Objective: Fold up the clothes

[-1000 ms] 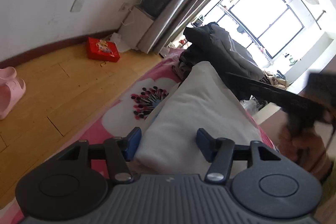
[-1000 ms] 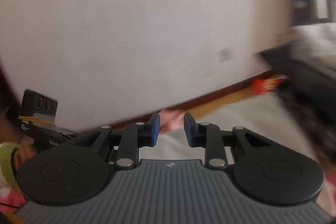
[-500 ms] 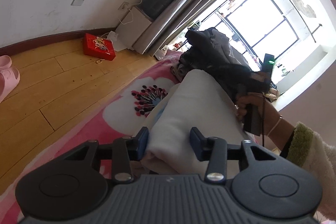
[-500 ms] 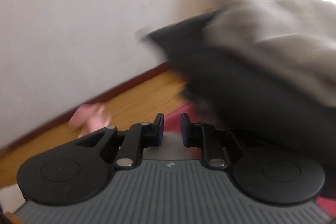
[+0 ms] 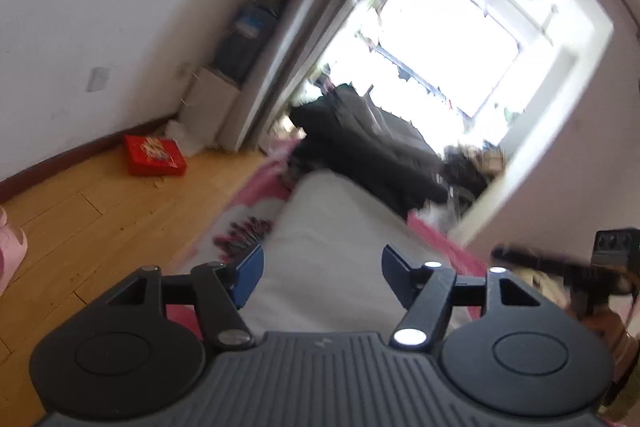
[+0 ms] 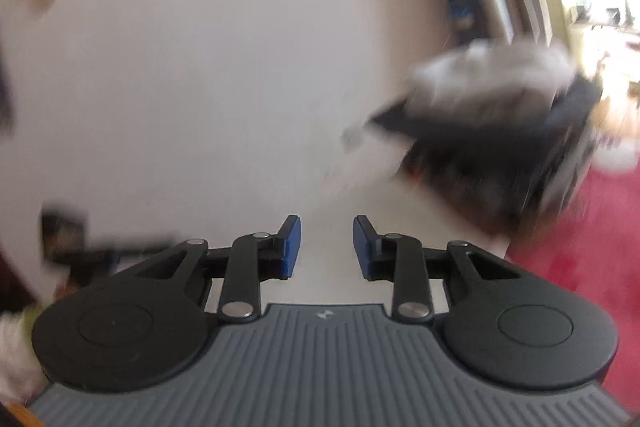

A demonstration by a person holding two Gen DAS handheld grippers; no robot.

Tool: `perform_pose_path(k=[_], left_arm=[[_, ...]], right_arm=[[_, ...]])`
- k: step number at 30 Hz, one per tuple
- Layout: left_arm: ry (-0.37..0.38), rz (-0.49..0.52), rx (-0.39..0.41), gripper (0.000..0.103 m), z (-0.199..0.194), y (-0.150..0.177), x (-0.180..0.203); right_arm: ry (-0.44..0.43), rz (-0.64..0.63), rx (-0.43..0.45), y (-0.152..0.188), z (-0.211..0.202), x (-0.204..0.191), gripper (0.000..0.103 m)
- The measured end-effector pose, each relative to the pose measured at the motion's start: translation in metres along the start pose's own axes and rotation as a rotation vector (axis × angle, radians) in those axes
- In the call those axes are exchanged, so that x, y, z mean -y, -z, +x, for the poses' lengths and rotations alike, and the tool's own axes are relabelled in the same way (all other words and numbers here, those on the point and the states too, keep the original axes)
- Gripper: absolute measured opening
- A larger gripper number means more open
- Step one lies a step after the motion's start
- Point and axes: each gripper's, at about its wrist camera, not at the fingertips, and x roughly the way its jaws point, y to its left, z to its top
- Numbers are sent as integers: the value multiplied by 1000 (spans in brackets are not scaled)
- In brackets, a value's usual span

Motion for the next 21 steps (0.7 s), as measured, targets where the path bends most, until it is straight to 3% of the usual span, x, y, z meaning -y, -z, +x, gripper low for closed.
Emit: perform_pose_path(k=[3,5,8,11,15,21], left_arm=[[-84,35,-64,66,12,6,9],[-144,48,-91,65,15,9,14],[-176,45,-62,67,-10,6,21],[-212,68,-56,70,-36,7,33],[-246,113,-71,74,-63,13,62],[-261,137,-48,91,-101,34,119]], right_arm=[[28,-45,-117,39,13,-19,30],[130,-54,-202,62,15,-27,31],[254,74,-162,77,-1,-17,36],[302,196,-137,91,-21,-15,36],[285,247,-119,100,-32,-31,41],[249,300,-77,110,-54,-71,62]])
